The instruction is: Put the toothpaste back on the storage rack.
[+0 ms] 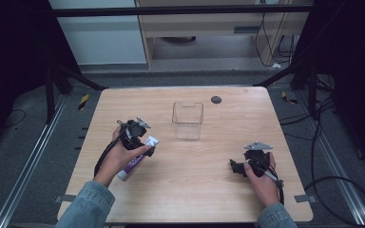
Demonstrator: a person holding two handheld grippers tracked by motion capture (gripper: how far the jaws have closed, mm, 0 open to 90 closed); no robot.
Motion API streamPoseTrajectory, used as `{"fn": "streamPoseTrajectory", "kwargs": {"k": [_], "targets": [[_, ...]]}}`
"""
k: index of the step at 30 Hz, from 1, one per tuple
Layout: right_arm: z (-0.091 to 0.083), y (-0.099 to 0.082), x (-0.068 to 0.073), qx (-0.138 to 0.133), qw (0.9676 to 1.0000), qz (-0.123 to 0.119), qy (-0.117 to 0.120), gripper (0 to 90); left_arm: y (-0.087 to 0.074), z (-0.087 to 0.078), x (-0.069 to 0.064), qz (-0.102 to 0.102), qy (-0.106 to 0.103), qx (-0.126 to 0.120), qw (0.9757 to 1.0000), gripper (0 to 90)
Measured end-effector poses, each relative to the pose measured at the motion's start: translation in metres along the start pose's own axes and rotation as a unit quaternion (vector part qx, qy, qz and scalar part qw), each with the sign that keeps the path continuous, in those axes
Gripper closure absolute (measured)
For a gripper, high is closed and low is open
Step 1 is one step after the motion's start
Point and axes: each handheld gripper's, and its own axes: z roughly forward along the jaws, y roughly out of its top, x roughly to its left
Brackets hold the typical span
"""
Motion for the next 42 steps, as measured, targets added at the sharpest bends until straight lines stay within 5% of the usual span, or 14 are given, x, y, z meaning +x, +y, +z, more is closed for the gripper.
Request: {"fn": "streamPoseTrajectory", "kwargs": {"k": [9, 20, 26, 42], "targets": [[0.0, -0.001, 0.0, -0.001, 1.0, -0.002, -0.002, 0.4, 0.009, 0.018, 0.001, -0.001, -0.008, 0.03, 0.9995, 11.1], [-0.001, -0.001, 0.0, -0.001, 1.0, -0.002, -0.001, 0.4, 0.0, 0.026, 0.014, -0.051, -0.027, 0.046, 0.9972, 34.5], [-0.001, -0.001, 0.0, -0.001, 1.0, -0.001, -0.001, 0.4, -0.004, 0.032, 0.017, -0.058, -0.036, 0.067, 0.9954, 43.1], [-0.001, -0.001, 0.0, -0.001, 1.0, -0.002, -0.001, 0.4, -0.007, 0.044, 0.016, -0.075, -0.04, 0.094, 0.9919, 47.7]]}}
